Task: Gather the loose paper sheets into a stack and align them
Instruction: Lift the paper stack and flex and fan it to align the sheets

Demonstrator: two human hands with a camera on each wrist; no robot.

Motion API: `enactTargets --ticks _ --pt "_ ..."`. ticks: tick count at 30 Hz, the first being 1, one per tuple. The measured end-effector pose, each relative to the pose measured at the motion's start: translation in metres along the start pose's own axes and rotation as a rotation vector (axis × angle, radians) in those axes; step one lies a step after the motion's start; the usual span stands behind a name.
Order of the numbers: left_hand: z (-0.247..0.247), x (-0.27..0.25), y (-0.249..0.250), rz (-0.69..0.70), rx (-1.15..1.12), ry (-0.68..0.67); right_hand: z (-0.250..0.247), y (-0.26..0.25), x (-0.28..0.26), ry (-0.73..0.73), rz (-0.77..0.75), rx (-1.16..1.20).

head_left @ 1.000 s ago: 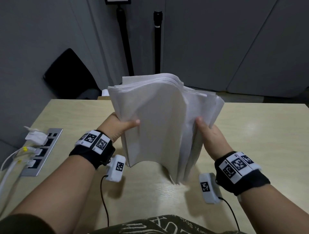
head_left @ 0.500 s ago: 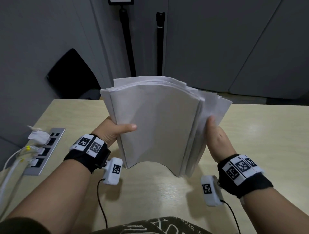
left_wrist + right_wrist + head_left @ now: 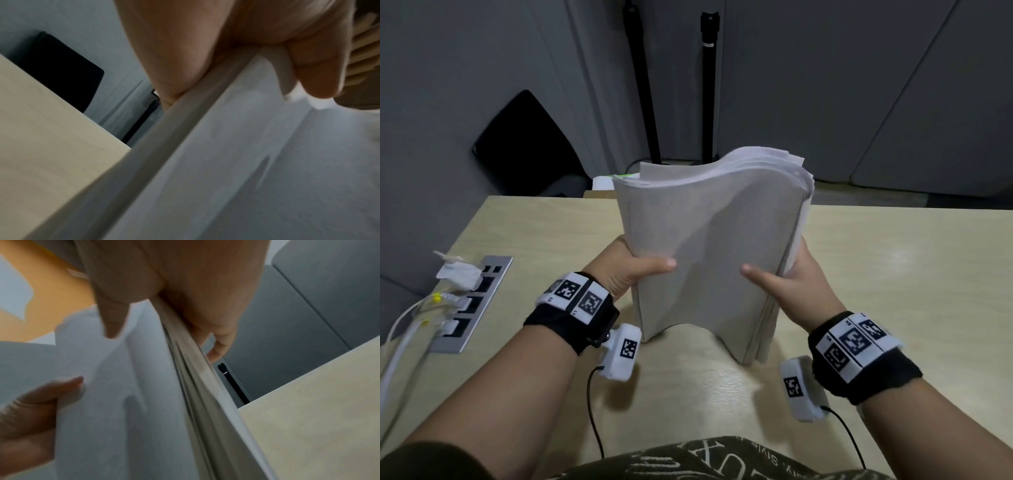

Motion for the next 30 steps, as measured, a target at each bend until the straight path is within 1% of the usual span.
enactTargets --ticks 2,3,6,8,9,10,11,13,14,15,16,18,20,21,22,24,26,27,28,29,30 --pt "0.003 -0.001 -0.002 -0.014 0.032 -0.039 -0.007 0.004 0.001 0.095 0.046 0.045" --pt "0.002 -0.001 -0.001 -0.017 0.053 -0.026 -0.010 0.003 0.000 0.119 0.056 0.074" --pt "-0.010 0.002 0.005 0.005 0.124 0.128 -0.015 -0.002 -0.002 0.161 0.054 0.140" --pt "-0.018 0.004 0.014 0.071 0.060 0.230 -0.017 -0.009 -0.004 0.187 0.017 0.273" --pt "-0.021 0.006 0.017 0.095 0.011 0.249 -0.019 -0.011 -0.003 0.190 -0.008 0.327" --pt "-0.023 0.007 0.018 0.107 -0.027 0.237 -0.020 -0.011 -0.002 0.191 -0.019 0.346" --pt "-0.022 0.007 0.017 0.110 -0.044 0.188 -0.022 -0.008 -0.001 0.179 -0.016 0.340" --pt "-0.014 0.007 0.008 0.074 -0.005 0.049 -0.021 0.002 0.003 0.147 0.041 0.289" --pt "-0.008 0.005 0.003 0.050 0.041 0.008 -0.020 0.008 0.004 0.140 0.070 0.247" --pt "-0.003 0.004 -0.002 0.036 0.093 -0.001 -0.018 0.011 0.004 0.142 0.086 0.190" --pt "0.002 0.004 -0.003 0.030 0.138 0.022 -0.018 0.012 0.004 0.153 0.087 0.137" --pt "0.002 0.005 -0.003 0.012 0.146 0.125 -0.019 0.008 0.004 0.193 0.061 0.121" --pt "-0.003 0.004 0.004 0.038 0.049 0.209 -0.026 -0.006 0.002 0.234 -0.011 0.227" --pt "-0.007 0.004 0.008 0.066 0.000 0.223 -0.031 -0.012 0.001 0.244 -0.049 0.297" --pt "-0.010 0.003 0.010 0.090 -0.043 0.217 -0.035 -0.014 0.001 0.247 -0.073 0.339" --pt "-0.004 0.001 0.014 0.120 -0.101 0.136 -0.034 -0.012 0.003 0.224 -0.058 0.308" --pt "0.011 0.000 0.013 0.096 -0.037 0.044 -0.023 -0.007 0.006 0.188 -0.016 0.180" --pt "0.017 0.002 0.013 0.087 0.037 0.047 -0.018 -0.007 0.007 0.182 -0.017 0.118" --pt "0.019 0.003 0.015 0.083 0.100 0.099 -0.014 -0.009 0.007 0.186 -0.030 0.090" --pt "0.016 0.004 0.017 0.080 0.132 0.188 -0.013 -0.013 0.007 0.192 -0.051 0.107" --pt "0.012 0.004 0.022 0.092 0.121 0.265 -0.015 -0.017 0.006 0.212 -0.074 0.144"
Point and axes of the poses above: each hand's wrist, its own x-axis towards the middle knuckle, its own z-axis out of the palm, y = z × x, the point moved 6 cm from there along x, towards the middle knuckle
